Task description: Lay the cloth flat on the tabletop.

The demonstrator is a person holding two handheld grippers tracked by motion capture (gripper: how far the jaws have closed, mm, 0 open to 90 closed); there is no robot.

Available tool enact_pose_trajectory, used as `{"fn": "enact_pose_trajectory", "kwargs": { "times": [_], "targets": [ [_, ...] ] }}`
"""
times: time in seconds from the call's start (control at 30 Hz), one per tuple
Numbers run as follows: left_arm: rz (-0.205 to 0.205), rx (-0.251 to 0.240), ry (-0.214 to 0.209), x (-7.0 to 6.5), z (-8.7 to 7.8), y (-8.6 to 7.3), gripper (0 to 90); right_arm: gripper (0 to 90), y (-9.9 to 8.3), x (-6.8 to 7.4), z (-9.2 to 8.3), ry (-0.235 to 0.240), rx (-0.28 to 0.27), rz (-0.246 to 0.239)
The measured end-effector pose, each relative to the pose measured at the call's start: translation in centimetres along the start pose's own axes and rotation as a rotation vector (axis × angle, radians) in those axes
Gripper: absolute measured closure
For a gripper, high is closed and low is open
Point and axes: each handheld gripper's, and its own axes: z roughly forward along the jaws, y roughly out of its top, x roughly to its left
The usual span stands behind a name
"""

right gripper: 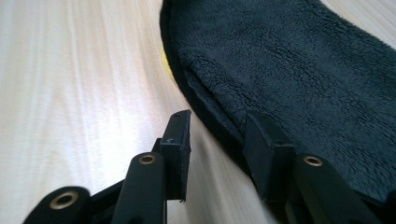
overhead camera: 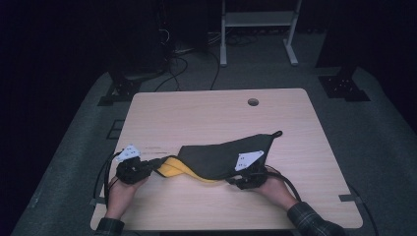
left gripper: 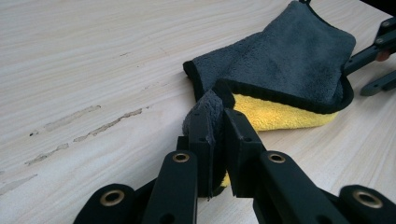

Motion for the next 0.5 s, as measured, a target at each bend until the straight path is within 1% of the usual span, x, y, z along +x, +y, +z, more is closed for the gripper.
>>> {"fn": "enact_pose_trajectory", "kwargs": {
  "times": [0.1,0.13,0.17,0.23,0.27,0.3,0.37,0.43,0.5],
  "targets": [
    [-0.001,-0.001,0.0,0.0,0.0,0.0,81.4,62.2,-0.1,-0.1,0.6,-0.015,0.015,-0.013],
    [-0.001,-0.001,-0.002,0.0,0.0,0.0,81.4,65.9,-0.1,-0.1,0.6,-0.017,0.013,-0.012],
    [-0.001,-0.001,-0.003,0.0,0.0,0.0,81.4,70.2,-0.1,-0.1,0.6,-0.03,0.015,-0.017],
    [0.007,0.001,-0.005,0.0,-0.1,0.0,81.4,81.9,-0.2,-0.2,0.5,-0.047,0.021,-0.021],
    [0.007,0.0,-0.007,0.0,-0.1,0.0,81.5,85.3,-0.2,-0.2,0.5,-0.056,0.024,-0.026],
    [0.009,-0.002,-0.009,0.0,-0.2,0.0,81.5,86.2,-0.2,-0.2,0.4,-0.064,0.028,-0.031],
    [0.01,-0.009,-0.009,-0.1,-0.3,0.1,81.7,86.7,-0.1,-0.2,0.0,-0.063,0.018,-0.025],
    [0.014,-0.018,-0.004,-0.1,-0.7,0.2,82.1,87.1,0.0,-0.3,-0.9,-0.064,-0.01,-0.008],
    [0.011,-0.031,-0.002,-0.1,-0.9,0.3,82.6,87.1,0.1,-0.7,-2.1,-0.076,-0.042,0.004]
  ]
}}
